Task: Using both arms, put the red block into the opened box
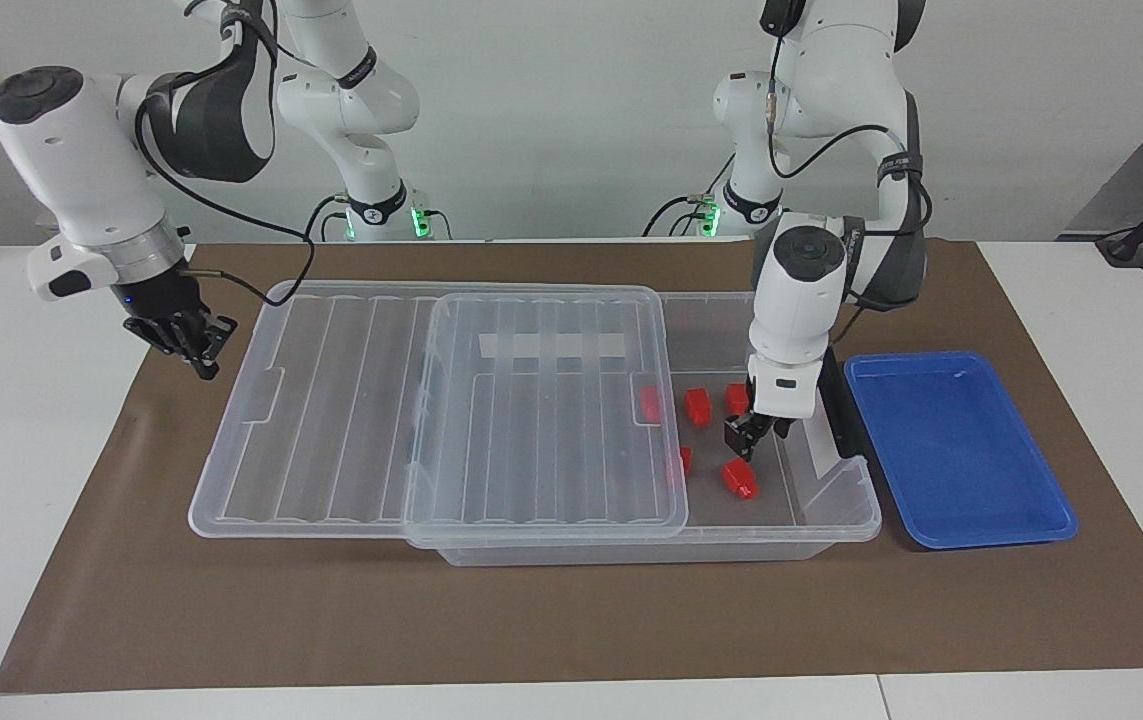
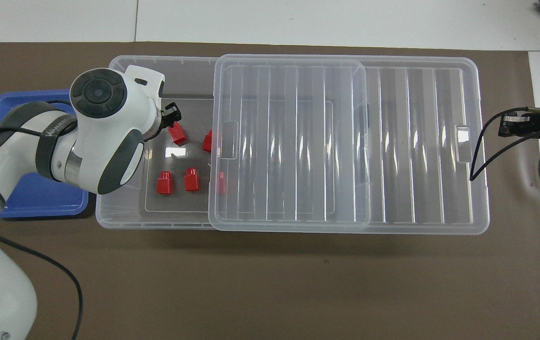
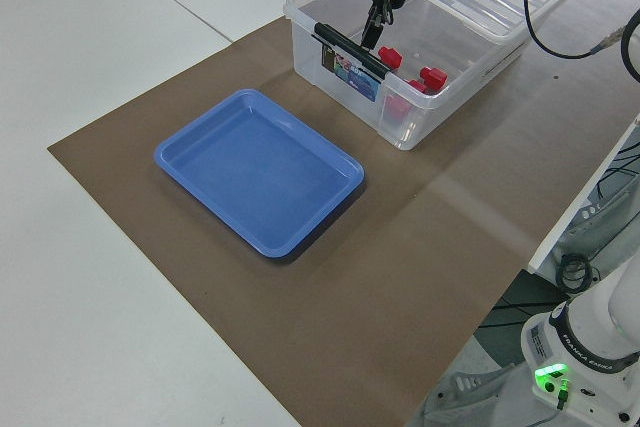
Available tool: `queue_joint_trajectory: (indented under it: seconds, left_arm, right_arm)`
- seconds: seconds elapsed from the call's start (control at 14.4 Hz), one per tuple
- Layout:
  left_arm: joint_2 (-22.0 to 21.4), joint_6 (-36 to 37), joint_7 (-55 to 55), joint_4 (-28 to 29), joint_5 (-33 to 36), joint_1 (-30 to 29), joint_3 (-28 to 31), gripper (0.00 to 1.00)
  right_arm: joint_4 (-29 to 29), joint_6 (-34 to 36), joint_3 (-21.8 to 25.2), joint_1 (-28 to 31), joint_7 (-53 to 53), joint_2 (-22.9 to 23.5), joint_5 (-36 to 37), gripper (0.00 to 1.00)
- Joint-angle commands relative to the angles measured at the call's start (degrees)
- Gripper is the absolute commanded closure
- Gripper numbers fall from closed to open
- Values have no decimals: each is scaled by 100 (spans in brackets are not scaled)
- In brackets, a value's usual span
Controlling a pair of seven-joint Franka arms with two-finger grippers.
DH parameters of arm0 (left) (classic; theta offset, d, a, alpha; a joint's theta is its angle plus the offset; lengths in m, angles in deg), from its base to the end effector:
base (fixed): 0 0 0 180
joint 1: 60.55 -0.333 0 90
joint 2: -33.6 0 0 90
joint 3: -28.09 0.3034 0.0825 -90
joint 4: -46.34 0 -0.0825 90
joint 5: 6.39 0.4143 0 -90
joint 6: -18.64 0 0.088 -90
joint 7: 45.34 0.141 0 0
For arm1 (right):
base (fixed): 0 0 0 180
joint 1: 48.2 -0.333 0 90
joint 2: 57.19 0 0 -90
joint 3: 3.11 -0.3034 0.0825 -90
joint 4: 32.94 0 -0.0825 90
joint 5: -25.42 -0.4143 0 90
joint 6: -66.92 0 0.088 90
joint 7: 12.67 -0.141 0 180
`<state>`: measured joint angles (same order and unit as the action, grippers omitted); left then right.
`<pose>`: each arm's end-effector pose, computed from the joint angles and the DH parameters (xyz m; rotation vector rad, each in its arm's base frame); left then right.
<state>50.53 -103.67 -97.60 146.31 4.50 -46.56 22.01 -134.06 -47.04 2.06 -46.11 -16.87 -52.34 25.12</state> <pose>0.6404 -0.2155 0.3551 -2.9943 -0.7231 -0.2433 0.6307 -0.0786 0.4665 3.1118 -0.3137 0.2188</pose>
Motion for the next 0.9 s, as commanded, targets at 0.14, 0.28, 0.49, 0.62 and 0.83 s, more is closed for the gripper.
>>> queue_joint_trajectory:
  seconds: [0.14, 0.28, 0.49, 0.62, 0.83]
  left_arm:
    - [-515, 1145, 39, -266, -114, -71, 10, 29]
    - [-568, 1760, 459, -643, -244, -115, 10, 29]
    - [-621, 2605, 1565, -1128, -448, -499, 37, 27]
    - [-892, 2704, 2478, -1068, -561, -756, 97, 26]
    - [-1104, 2993, 3946, -1024, -562, -1230, 80, 5]
  right_arm:
    - [-22, -417, 89, 81, 482, 358, -58, 100]
    - [-22, -461, 89, 72, 490, 428, -67, 100]
    - [-22, -601, 81, 63, 499, 543, -67, 100]
    - [-4, -602, 81, 28, 490, 552, -67, 100]
    - [-4, -575, 28, 2, 499, 552, -76, 100]
